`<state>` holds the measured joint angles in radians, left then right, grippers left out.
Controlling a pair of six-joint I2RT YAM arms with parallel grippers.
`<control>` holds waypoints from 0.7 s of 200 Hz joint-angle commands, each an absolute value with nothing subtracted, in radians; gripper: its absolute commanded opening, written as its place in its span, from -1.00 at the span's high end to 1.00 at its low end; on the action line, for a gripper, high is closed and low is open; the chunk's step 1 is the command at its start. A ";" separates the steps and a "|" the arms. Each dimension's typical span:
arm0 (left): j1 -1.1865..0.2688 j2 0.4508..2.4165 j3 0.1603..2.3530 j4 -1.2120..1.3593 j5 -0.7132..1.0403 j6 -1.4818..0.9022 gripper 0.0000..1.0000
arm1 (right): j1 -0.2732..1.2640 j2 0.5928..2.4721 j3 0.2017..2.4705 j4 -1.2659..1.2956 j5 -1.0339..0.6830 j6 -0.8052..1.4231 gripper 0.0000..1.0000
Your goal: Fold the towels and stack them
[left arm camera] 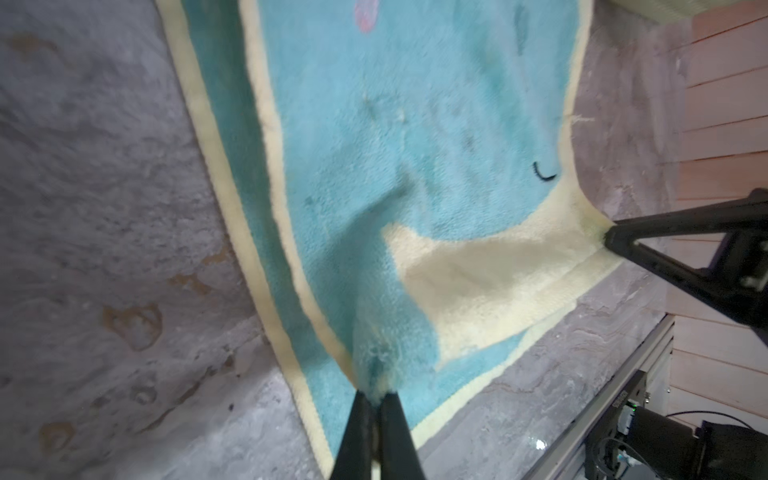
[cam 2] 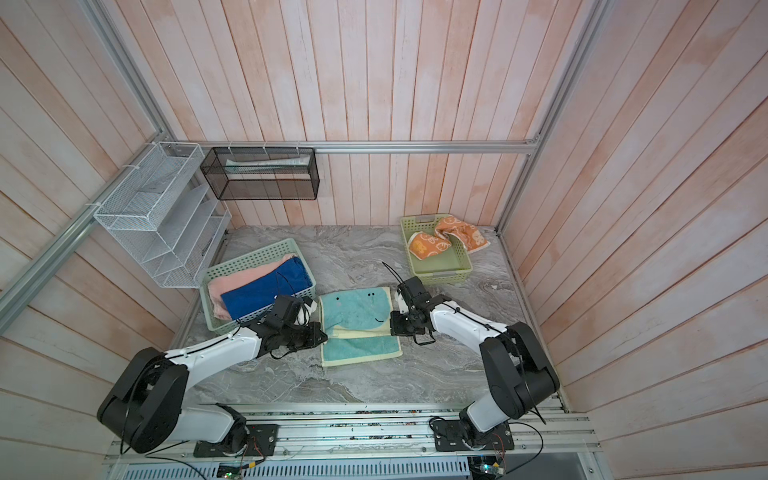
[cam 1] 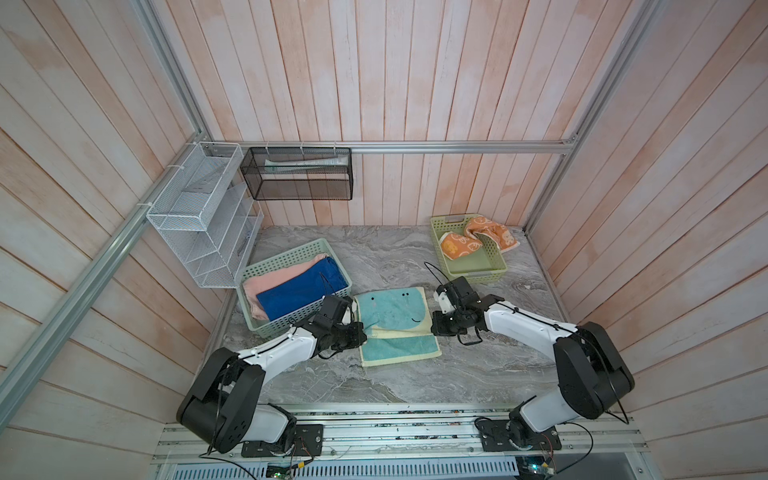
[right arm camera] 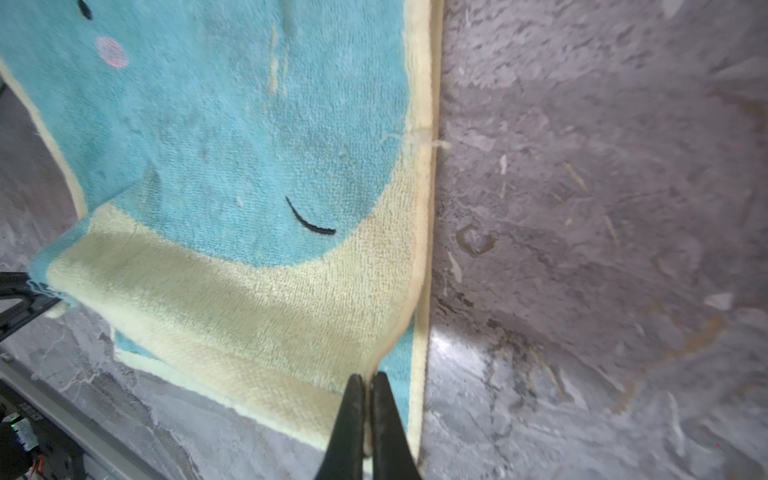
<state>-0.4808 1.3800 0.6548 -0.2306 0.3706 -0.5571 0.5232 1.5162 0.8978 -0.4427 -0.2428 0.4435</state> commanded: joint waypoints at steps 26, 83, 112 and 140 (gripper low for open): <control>-0.531 1.280 0.619 -0.332 0.332 -0.569 1.00 | 0.551 1.352 0.849 -0.546 -0.218 0.499 1.00; -0.567 1.339 0.499 -0.221 0.358 -0.636 1.00 | 0.560 1.399 0.684 -0.402 -0.273 0.546 1.00; -0.568 1.344 0.531 -0.244 0.352 -0.626 1.00 | 0.563 1.413 0.689 -0.406 -0.273 0.535 1.00; -0.569 1.299 0.561 -0.296 0.345 -0.629 1.00 | 0.562 1.387 0.697 -0.431 -0.265 0.531 1.00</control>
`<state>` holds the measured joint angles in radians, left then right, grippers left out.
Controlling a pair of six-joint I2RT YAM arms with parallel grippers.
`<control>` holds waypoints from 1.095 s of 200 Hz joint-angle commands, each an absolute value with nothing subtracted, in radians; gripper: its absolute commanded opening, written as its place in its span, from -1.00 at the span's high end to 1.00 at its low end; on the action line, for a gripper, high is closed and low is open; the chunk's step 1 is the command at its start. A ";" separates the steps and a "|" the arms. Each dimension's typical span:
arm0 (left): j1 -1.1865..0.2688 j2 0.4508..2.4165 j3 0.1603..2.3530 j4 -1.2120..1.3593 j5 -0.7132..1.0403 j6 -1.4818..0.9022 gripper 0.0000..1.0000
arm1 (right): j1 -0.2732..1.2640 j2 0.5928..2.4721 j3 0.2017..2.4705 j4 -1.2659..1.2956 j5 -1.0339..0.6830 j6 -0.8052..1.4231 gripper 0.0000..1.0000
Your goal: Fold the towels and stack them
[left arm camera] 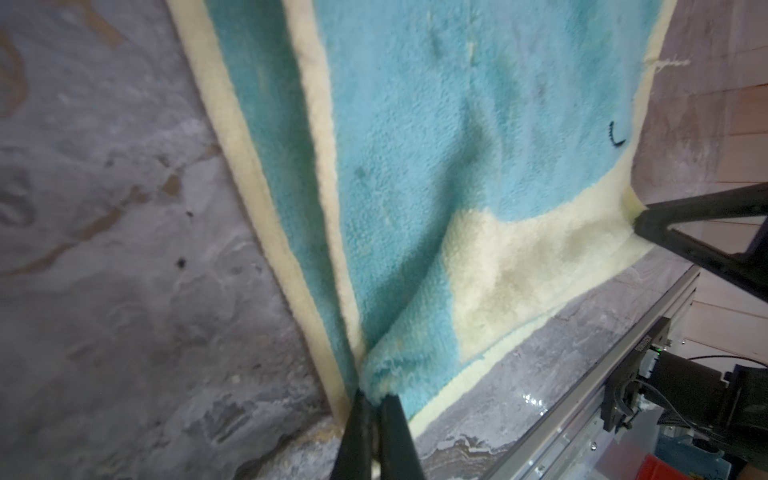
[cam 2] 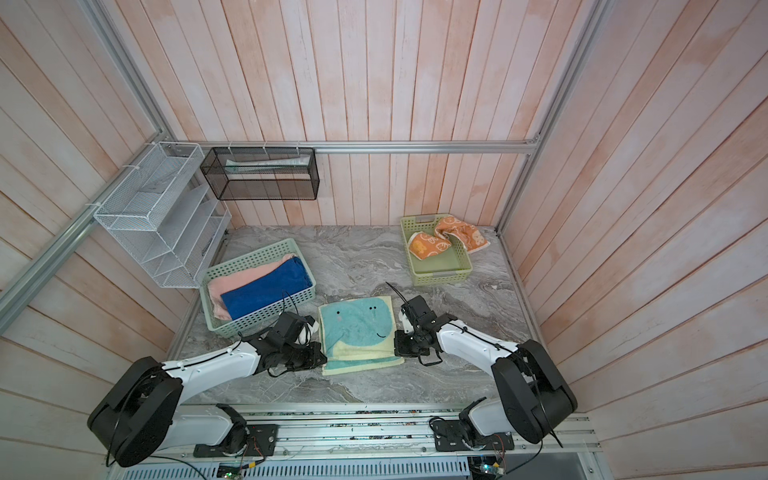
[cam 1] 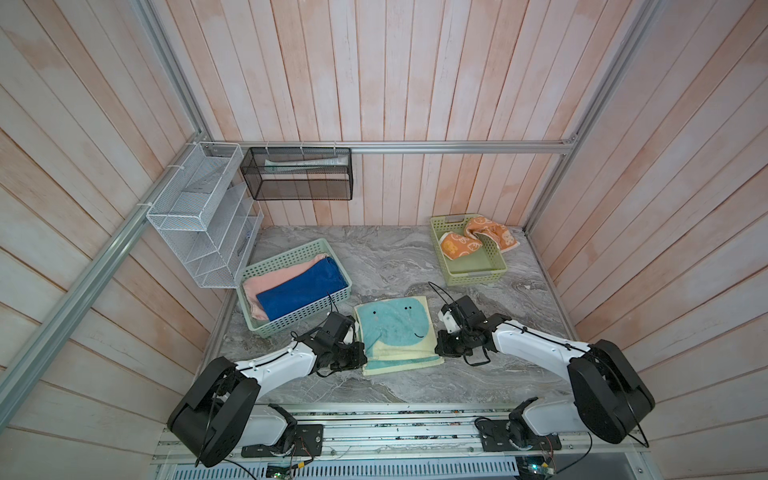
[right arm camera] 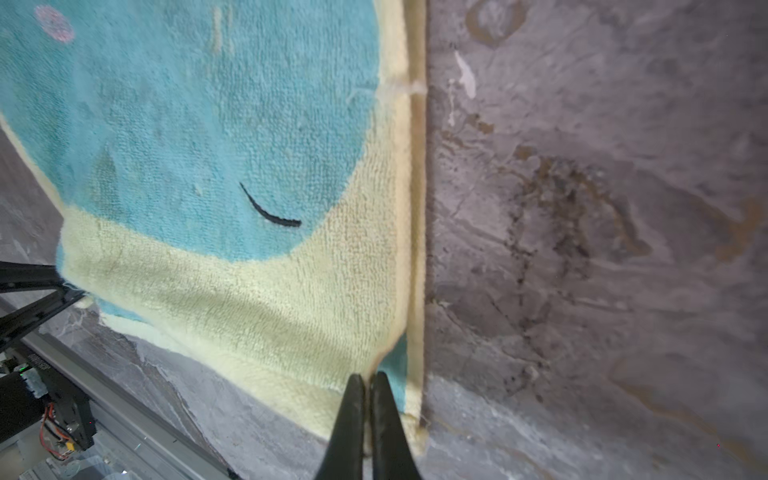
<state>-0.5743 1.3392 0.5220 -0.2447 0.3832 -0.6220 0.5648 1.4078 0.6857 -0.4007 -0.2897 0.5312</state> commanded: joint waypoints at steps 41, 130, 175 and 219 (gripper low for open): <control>-0.605 1.188 0.620 -0.422 0.301 -0.645 1.00 | 0.563 1.312 0.766 -0.543 -0.246 0.521 1.00; -0.668 1.197 0.487 -0.348 0.313 -0.730 1.00 | 0.568 1.264 0.596 -0.474 -0.302 0.577 1.00; -0.684 1.217 0.475 -0.341 0.332 -0.747 0.80 | 0.591 1.313 0.578 -0.458 -0.309 0.569 1.00; -0.683 1.131 0.485 -0.422 0.320 -0.749 0.32 | 0.591 1.268 0.629 -0.558 -0.287 0.556 0.33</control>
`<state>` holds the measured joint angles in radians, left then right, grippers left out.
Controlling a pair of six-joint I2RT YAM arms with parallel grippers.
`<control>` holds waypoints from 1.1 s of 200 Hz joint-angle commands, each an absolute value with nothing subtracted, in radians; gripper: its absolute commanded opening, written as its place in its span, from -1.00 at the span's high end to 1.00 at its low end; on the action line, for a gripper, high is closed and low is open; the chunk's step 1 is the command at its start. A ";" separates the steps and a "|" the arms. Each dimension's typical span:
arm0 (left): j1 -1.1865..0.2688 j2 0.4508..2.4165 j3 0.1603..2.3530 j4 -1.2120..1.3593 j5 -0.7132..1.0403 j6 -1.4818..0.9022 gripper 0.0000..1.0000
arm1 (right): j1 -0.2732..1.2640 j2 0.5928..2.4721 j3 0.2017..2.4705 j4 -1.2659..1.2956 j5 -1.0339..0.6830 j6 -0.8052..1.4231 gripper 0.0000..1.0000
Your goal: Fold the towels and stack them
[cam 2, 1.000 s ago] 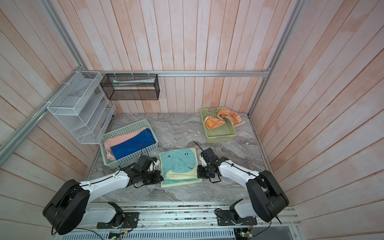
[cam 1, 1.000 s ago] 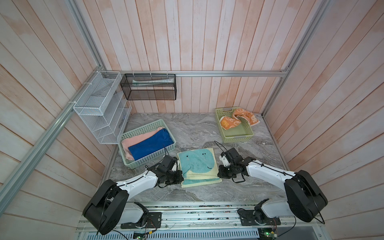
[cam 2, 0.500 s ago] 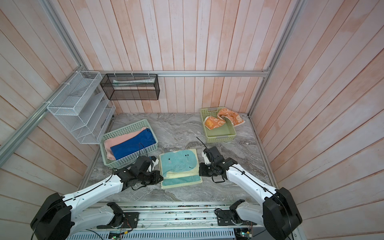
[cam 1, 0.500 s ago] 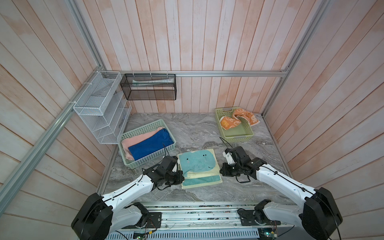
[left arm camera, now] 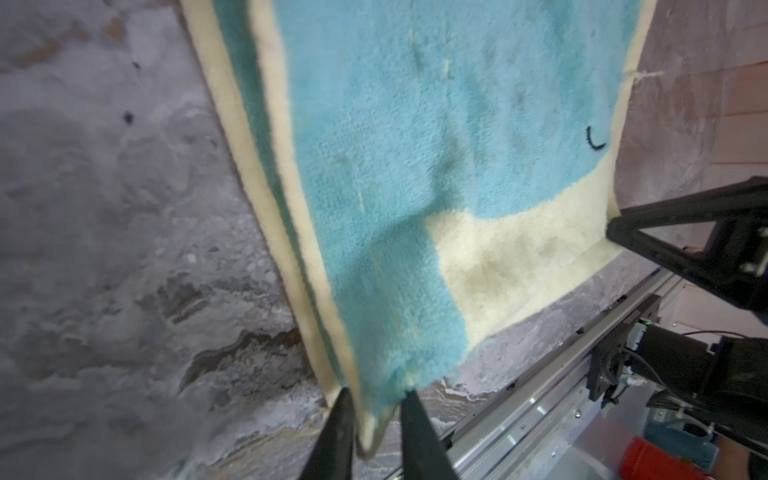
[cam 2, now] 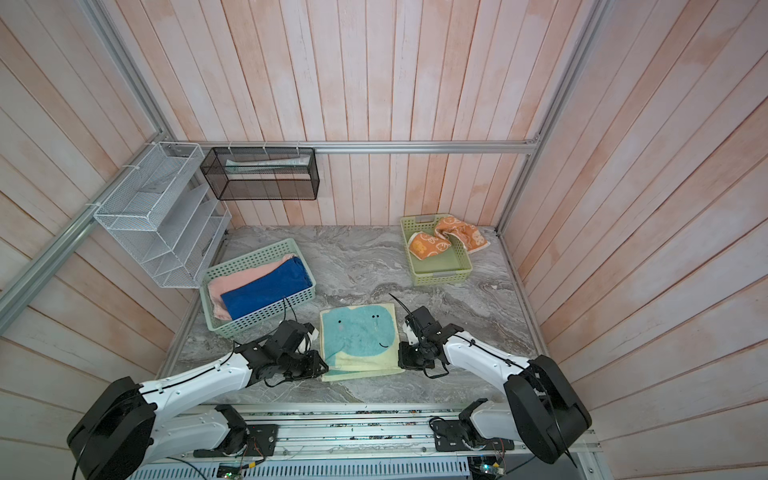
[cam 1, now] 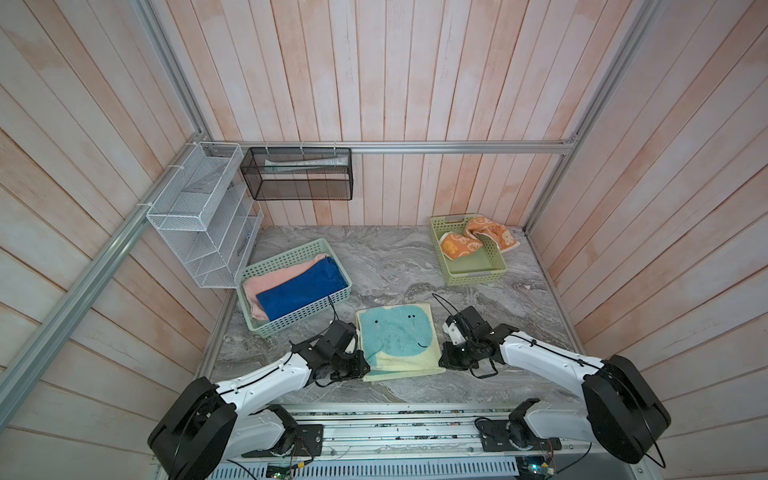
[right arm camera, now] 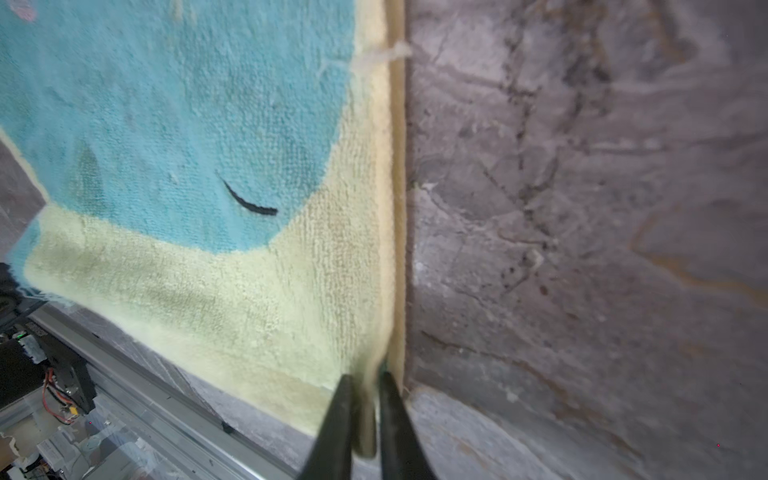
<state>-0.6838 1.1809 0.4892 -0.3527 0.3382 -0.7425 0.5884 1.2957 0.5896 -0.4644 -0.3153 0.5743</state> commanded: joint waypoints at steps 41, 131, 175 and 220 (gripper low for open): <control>-0.651 1.071 0.501 -0.453 0.294 -0.739 0.30 | 0.590 1.259 0.698 -0.624 -0.192 0.522 0.27; -0.498 1.388 0.723 -0.234 0.186 -0.622 0.24 | 0.508 1.640 0.967 -0.404 -0.107 0.352 0.23; -0.401 1.544 0.754 -0.142 0.210 -0.597 0.08 | 0.459 1.767 1.083 -0.382 -0.113 0.317 0.14; -0.338 1.629 0.790 -0.079 0.281 -0.555 0.09 | 0.449 1.858 1.148 -0.378 -0.114 0.283 0.15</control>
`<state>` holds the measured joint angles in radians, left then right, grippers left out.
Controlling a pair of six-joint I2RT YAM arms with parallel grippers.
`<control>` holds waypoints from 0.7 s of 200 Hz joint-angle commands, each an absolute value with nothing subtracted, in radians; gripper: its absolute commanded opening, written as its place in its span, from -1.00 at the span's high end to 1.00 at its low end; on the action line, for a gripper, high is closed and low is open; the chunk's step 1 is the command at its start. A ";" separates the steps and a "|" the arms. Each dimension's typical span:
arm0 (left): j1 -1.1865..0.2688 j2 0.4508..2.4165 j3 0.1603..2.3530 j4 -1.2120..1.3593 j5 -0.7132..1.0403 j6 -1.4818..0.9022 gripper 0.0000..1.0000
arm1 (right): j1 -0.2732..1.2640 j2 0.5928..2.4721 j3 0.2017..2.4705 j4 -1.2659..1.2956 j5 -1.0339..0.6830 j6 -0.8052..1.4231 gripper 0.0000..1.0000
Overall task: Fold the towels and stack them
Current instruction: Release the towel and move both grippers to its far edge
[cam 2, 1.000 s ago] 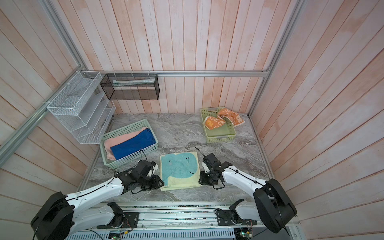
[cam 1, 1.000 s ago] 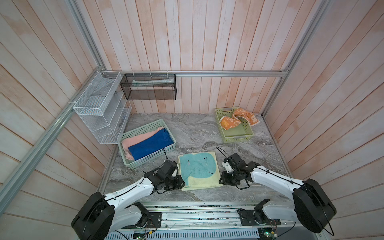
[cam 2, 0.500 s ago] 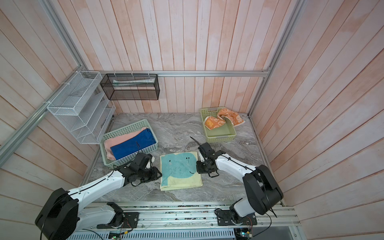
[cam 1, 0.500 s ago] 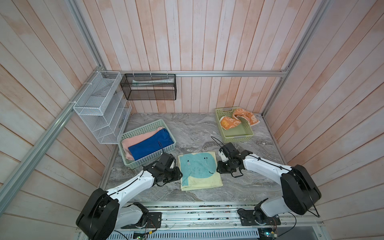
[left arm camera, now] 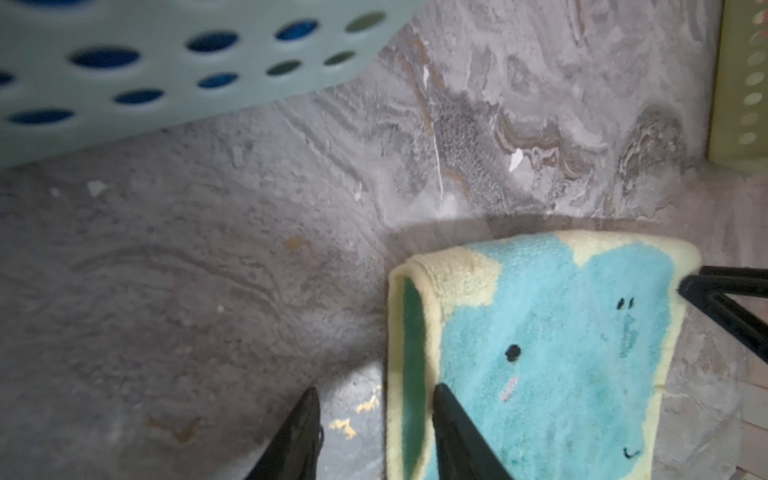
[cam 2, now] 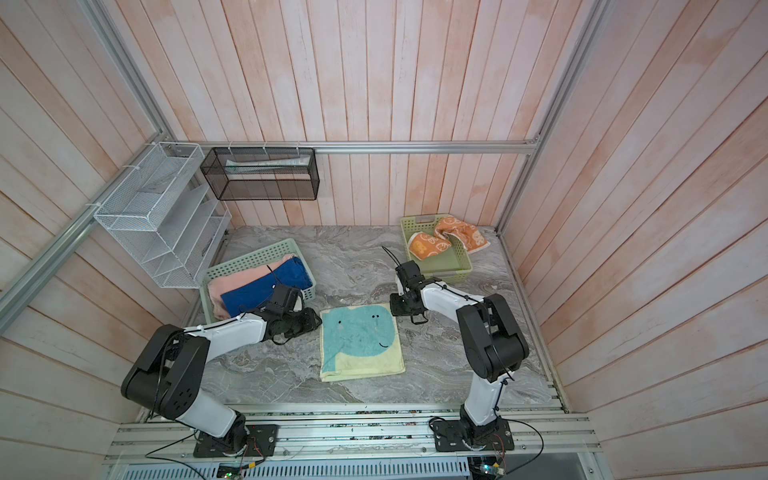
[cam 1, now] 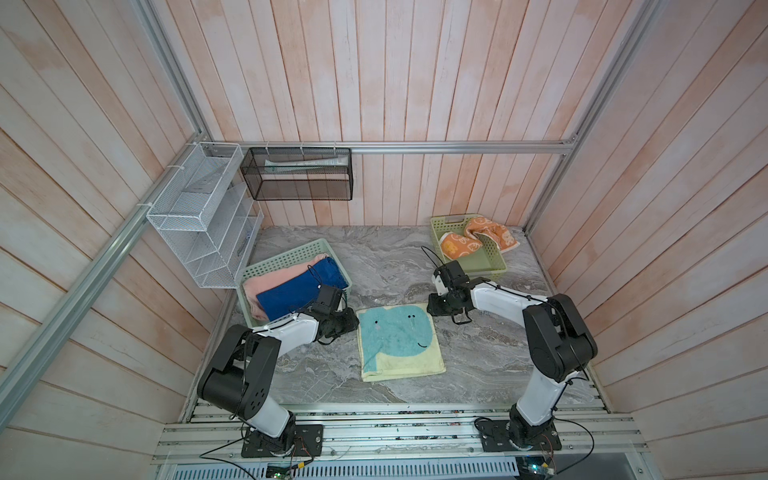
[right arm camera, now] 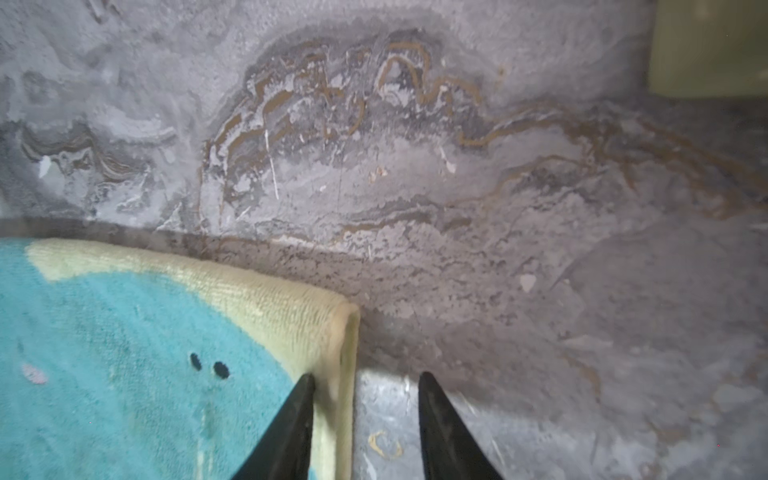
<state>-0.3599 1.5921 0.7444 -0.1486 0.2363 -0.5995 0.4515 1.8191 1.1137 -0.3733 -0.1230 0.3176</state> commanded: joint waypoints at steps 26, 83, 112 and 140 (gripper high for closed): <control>-0.330 1.685 0.833 -0.074 0.319 -0.525 0.23 | 0.449 1.885 1.168 -0.374 -0.123 0.272 0.21; -0.330 1.770 0.900 -0.093 0.369 -0.485 0.31 | 0.449 1.941 1.217 -0.412 -0.144 0.242 0.25; -0.330 1.772 0.912 -0.108 0.374 -0.469 0.53 | 0.449 1.956 1.218 -0.420 -0.155 0.227 0.29; -0.328 1.768 0.928 -0.126 0.382 -0.435 0.96 | 0.448 1.957 1.217 -0.414 -0.193 0.207 0.67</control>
<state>-0.3336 1.7588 0.8936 -0.1059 0.3626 -0.4862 0.4500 1.9205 1.2114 -0.3748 -0.1532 0.2287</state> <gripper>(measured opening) 0.090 0.225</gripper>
